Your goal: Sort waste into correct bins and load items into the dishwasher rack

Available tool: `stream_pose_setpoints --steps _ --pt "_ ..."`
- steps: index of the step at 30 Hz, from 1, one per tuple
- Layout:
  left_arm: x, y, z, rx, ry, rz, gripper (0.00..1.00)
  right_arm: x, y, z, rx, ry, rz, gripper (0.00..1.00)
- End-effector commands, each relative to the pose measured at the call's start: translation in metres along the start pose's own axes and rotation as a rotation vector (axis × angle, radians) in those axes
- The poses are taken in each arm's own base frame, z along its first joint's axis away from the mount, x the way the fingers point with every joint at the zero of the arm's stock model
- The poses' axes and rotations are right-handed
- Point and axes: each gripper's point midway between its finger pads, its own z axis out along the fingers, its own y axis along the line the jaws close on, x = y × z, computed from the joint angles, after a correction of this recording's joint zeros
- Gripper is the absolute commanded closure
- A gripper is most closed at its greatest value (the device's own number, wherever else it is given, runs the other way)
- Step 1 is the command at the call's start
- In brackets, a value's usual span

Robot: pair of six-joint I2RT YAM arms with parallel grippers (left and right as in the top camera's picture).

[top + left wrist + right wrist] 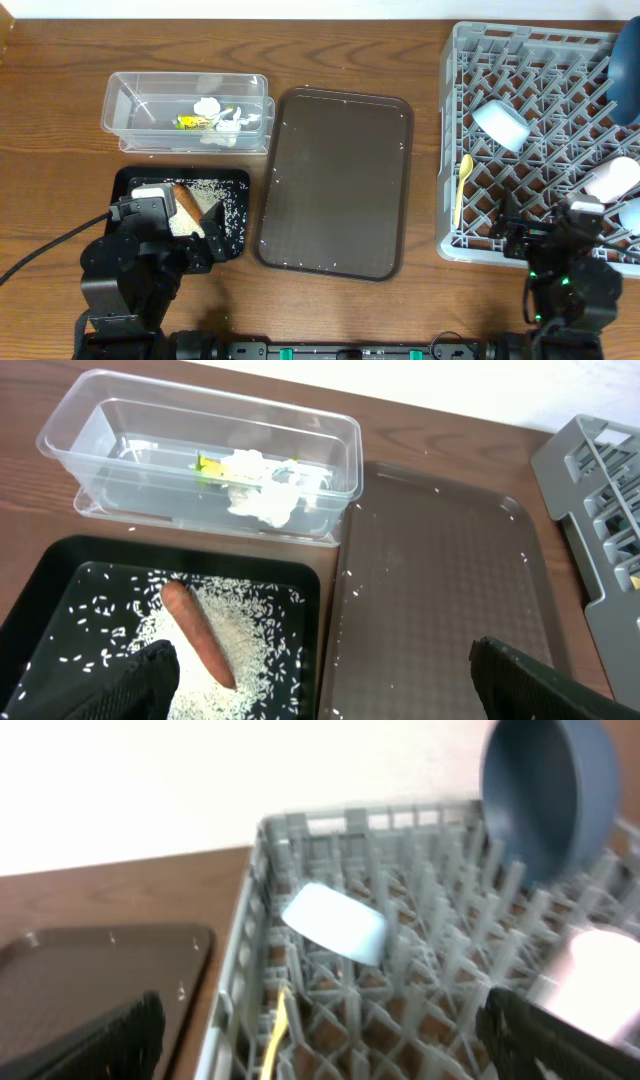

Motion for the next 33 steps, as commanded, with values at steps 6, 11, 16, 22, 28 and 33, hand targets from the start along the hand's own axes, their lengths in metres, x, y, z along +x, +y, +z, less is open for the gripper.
stream_pose_setpoints --steps 6,11,16,22,28,33 --pt "0.001 0.002 0.000 -0.007 -0.001 0.009 0.05 0.018 0.014 0.007 -0.081 -0.182 -0.025 0.01" --pt "0.001 0.002 0.000 -0.007 -0.001 0.009 0.05 0.030 0.014 0.007 -0.094 -0.243 -0.024 0.01" --pt "0.001 0.002 0.000 -0.007 0.000 0.009 0.05 0.046 0.012 0.009 -0.094 -0.234 -0.024 0.01" --pt "0.001 0.002 0.000 -0.007 0.000 0.009 0.05 0.070 0.010 0.014 -0.084 -0.135 -0.025 0.01" --pt "0.001 0.002 0.000 -0.007 0.000 0.009 0.05 0.070 0.010 0.014 -0.084 -0.135 -0.025 0.01" --pt "0.001 0.002 0.000 -0.007 0.000 0.009 0.05 0.070 0.010 0.014 -0.084 -0.135 -0.025 0.01"
